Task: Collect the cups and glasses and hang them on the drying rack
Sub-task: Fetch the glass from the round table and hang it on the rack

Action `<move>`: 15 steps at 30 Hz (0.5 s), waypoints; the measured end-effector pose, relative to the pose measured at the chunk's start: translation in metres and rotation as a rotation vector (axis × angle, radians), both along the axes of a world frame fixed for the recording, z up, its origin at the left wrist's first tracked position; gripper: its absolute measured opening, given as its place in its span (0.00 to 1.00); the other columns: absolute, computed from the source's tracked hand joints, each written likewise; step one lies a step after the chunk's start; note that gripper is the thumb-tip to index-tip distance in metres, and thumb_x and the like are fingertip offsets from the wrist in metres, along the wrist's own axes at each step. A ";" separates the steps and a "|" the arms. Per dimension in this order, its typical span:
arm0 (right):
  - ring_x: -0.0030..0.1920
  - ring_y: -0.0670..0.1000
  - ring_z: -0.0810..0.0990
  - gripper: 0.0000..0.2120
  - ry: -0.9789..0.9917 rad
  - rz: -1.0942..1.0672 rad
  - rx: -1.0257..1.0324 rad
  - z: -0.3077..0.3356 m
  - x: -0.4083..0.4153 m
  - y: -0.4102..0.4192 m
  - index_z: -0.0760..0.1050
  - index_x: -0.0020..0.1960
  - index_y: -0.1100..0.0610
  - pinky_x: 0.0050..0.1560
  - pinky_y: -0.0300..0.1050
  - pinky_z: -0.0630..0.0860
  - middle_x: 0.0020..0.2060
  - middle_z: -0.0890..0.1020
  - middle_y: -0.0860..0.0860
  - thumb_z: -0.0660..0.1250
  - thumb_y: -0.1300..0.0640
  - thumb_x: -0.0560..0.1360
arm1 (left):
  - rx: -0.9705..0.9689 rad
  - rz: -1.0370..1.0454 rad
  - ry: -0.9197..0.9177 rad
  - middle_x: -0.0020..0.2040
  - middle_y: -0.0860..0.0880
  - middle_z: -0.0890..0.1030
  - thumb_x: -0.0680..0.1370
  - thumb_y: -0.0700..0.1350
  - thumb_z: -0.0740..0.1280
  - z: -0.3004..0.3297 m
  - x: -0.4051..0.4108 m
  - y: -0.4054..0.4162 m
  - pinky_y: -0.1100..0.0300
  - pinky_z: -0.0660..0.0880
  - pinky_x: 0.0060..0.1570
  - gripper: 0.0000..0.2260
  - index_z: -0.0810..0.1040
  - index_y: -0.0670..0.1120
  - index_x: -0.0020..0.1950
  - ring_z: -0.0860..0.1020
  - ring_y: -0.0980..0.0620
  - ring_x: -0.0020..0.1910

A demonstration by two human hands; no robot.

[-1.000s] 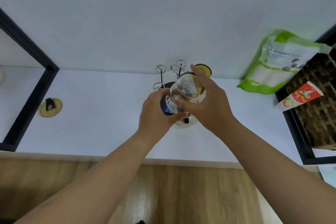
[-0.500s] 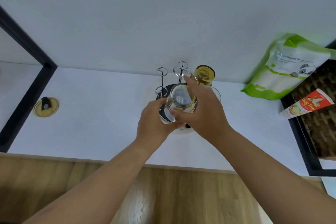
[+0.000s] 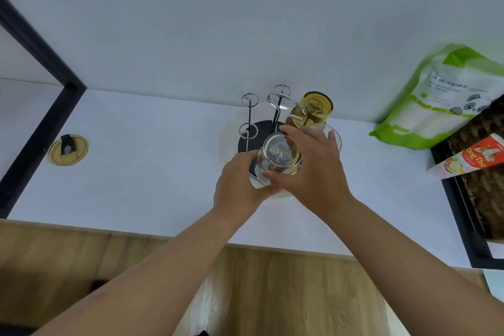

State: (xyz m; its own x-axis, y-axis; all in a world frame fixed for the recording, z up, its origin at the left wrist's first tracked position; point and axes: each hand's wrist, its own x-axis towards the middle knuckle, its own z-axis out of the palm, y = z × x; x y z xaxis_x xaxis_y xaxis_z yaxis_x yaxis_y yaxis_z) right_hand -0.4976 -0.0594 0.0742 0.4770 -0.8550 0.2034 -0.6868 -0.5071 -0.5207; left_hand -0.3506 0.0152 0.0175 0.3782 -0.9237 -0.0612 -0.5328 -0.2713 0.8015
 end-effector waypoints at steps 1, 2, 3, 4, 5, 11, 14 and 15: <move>0.72 0.56 0.74 0.40 0.008 -0.002 0.003 -0.001 0.000 0.000 0.74 0.73 0.52 0.79 0.68 0.55 0.66 0.81 0.51 0.81 0.40 0.66 | 0.003 -0.002 0.002 0.62 0.58 0.78 0.68 0.60 0.80 0.000 0.000 0.000 0.75 0.64 0.50 0.31 0.76 0.56 0.68 0.73 0.60 0.58; 0.73 0.56 0.73 0.40 0.014 -0.003 0.005 -0.002 0.000 -0.001 0.74 0.73 0.52 0.79 0.68 0.55 0.67 0.81 0.51 0.81 0.39 0.66 | 0.005 -0.003 0.002 0.62 0.58 0.78 0.68 0.60 0.80 -0.001 0.000 -0.001 0.75 0.64 0.50 0.31 0.76 0.55 0.68 0.73 0.60 0.57; 0.73 0.56 0.73 0.40 0.016 -0.003 0.005 -0.003 0.000 -0.001 0.74 0.73 0.52 0.78 0.69 0.55 0.67 0.81 0.52 0.81 0.39 0.66 | 0.009 -0.005 0.002 0.62 0.58 0.78 0.68 0.60 0.80 -0.002 -0.001 -0.001 0.75 0.64 0.51 0.31 0.76 0.55 0.68 0.73 0.59 0.57; 0.74 0.56 0.73 0.40 0.016 -0.004 0.004 -0.004 -0.001 -0.002 0.74 0.73 0.52 0.78 0.69 0.54 0.67 0.80 0.52 0.81 0.38 0.66 | 0.009 -0.007 -0.001 0.62 0.58 0.78 0.68 0.60 0.80 -0.002 -0.001 -0.001 0.75 0.64 0.51 0.31 0.76 0.55 0.68 0.73 0.59 0.58; 0.74 0.56 0.72 0.40 0.019 -0.005 0.003 -0.005 -0.001 -0.002 0.74 0.72 0.52 0.79 0.69 0.54 0.68 0.80 0.52 0.81 0.38 0.66 | 0.008 -0.008 -0.005 0.61 0.59 0.78 0.68 0.60 0.80 -0.004 0.000 -0.001 0.74 0.64 0.51 0.31 0.76 0.55 0.68 0.74 0.59 0.58; 0.78 0.57 0.68 0.38 0.087 -0.008 -0.049 -0.009 -0.002 -0.001 0.75 0.71 0.54 0.78 0.69 0.49 0.67 0.81 0.53 0.79 0.37 0.67 | 0.016 -0.027 -0.028 0.67 0.59 0.78 0.67 0.61 0.80 -0.012 0.002 -0.005 0.53 0.76 0.63 0.32 0.76 0.56 0.68 0.75 0.56 0.65; 0.79 0.57 0.67 0.38 0.107 -0.010 -0.065 -0.011 -0.002 0.001 0.76 0.71 0.54 0.78 0.68 0.48 0.67 0.82 0.54 0.79 0.37 0.68 | 0.042 -0.034 -0.022 0.76 0.56 0.72 0.67 0.62 0.80 -0.014 0.002 -0.006 0.47 0.72 0.70 0.35 0.74 0.57 0.71 0.70 0.53 0.74; 0.79 0.57 0.66 0.38 0.120 -0.007 -0.074 -0.012 -0.002 0.001 0.75 0.72 0.55 0.78 0.67 0.48 0.68 0.82 0.54 0.78 0.36 0.68 | 0.049 -0.040 -0.022 0.78 0.55 0.71 0.67 0.62 0.80 -0.015 0.002 -0.006 0.48 0.71 0.71 0.35 0.75 0.57 0.72 0.69 0.53 0.75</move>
